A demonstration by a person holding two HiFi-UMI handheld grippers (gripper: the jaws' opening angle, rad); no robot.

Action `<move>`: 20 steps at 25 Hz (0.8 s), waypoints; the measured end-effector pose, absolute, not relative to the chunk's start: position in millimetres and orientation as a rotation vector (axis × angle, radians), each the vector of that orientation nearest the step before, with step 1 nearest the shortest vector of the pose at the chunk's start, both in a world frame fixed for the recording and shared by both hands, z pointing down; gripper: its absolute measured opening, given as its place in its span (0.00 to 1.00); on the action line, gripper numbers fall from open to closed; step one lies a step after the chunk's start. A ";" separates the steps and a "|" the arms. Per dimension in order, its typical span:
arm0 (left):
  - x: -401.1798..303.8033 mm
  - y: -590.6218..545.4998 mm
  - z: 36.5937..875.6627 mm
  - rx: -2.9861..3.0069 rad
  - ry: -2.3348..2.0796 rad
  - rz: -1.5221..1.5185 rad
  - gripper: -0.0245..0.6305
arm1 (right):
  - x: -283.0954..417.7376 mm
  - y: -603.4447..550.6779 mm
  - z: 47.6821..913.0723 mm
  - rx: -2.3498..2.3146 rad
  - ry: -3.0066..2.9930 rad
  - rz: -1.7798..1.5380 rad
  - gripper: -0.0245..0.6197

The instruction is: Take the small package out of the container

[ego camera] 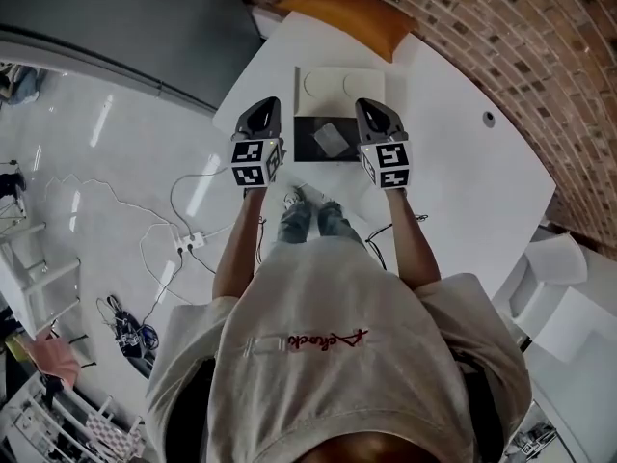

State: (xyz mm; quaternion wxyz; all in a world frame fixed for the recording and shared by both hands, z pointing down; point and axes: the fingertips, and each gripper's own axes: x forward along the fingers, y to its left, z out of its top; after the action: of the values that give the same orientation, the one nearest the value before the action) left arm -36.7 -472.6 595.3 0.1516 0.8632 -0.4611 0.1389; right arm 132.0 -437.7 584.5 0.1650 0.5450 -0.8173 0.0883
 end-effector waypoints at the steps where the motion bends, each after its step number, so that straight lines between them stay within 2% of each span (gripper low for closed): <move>1: -36.4 -471.5 599.9 2.476 -1.312 0.407 0.05 | 131.1 -436.7 588.5 1.553 -2.322 0.261 0.05; 20: -47.0 -439.2 670.3 2.386 -1.226 0.500 0.05 | 100.7 -392.4 663.4 1.446 -2.253 0.446 0.05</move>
State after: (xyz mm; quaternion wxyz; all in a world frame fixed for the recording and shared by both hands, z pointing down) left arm -47.0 -439.2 670.3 0.2051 0.8558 -0.4398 0.1795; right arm 100.7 -392.4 663.4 0.2121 0.5207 -0.8112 0.1607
